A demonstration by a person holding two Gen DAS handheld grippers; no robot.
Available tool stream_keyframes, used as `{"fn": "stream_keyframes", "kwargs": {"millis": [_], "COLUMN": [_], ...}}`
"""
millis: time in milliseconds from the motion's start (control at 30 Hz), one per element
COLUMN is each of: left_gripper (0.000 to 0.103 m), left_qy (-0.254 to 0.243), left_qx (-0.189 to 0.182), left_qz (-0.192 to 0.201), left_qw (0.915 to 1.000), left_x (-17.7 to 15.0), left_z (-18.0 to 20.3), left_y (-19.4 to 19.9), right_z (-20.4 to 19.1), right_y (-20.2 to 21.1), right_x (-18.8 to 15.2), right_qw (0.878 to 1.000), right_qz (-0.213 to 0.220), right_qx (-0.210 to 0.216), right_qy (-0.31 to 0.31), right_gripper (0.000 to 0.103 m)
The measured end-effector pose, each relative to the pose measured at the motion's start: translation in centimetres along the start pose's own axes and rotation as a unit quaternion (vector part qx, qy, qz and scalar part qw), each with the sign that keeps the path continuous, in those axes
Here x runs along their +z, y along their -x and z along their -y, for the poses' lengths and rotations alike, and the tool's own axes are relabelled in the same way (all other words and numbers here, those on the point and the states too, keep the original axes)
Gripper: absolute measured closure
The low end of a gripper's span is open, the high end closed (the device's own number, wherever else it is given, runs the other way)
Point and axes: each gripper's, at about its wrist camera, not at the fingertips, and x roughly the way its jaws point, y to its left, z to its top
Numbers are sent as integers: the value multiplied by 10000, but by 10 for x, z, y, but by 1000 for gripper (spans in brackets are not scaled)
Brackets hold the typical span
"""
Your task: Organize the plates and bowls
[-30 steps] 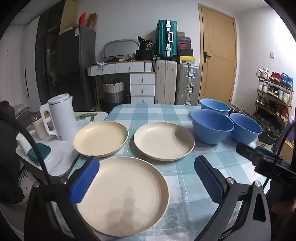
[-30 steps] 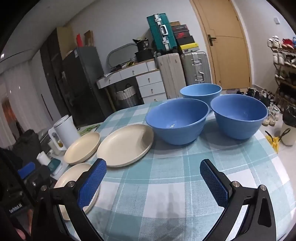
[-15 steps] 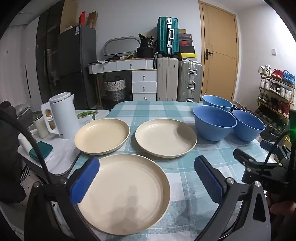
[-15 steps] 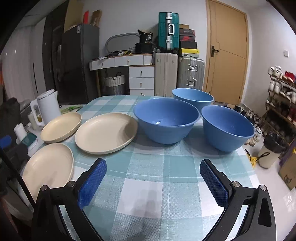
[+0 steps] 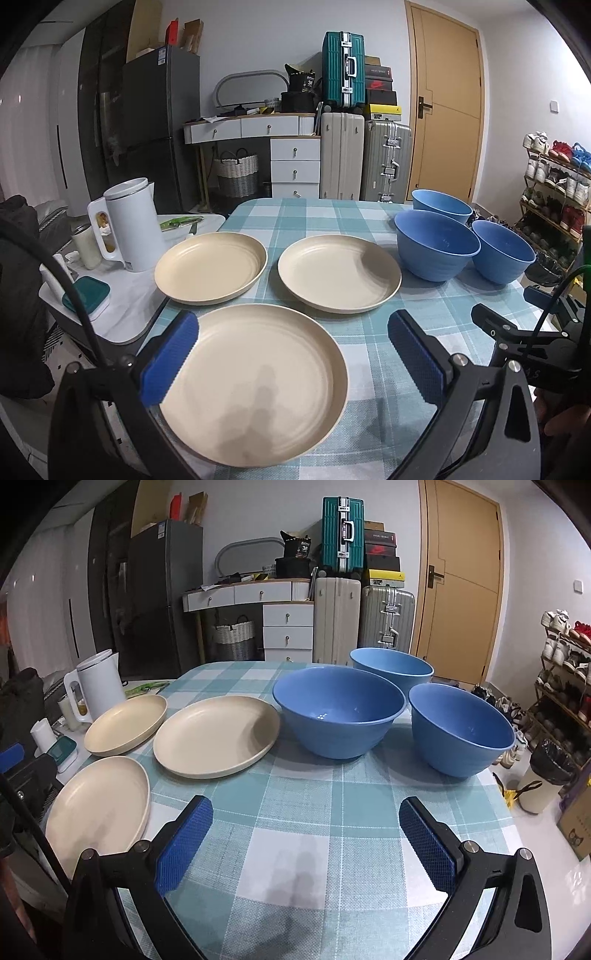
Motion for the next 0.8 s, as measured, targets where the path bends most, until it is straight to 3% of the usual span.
{"fn": "stream_keyframes", "kwargs": {"millis": [367, 600, 700, 800], "left_gripper": [0, 0, 0, 0], "left_qy": [107, 78, 282, 452], "left_qx": [67, 1031, 1060, 867], "left_qz": [-331, -815, -1045, -844], "left_qw": [9994, 9913, 9885, 9916], "left_x": [-1, 1, 5, 7], "left_z": [-1, -10, -17, -20], "left_y": [-6, -27, -28, -18], "right_z": [3, 7, 6, 6], "right_y": [0, -1, -1, -1], "right_x": [0, 0, 0, 0], "right_qw": [9999, 9998, 9998, 9999], "right_qz": [-44, -63, -58, -42], "right_qx": [-7, -15, -4, 6], "right_qy": [-101, -171, -167, -149], "right_gripper": [0, 0, 0, 0]}}
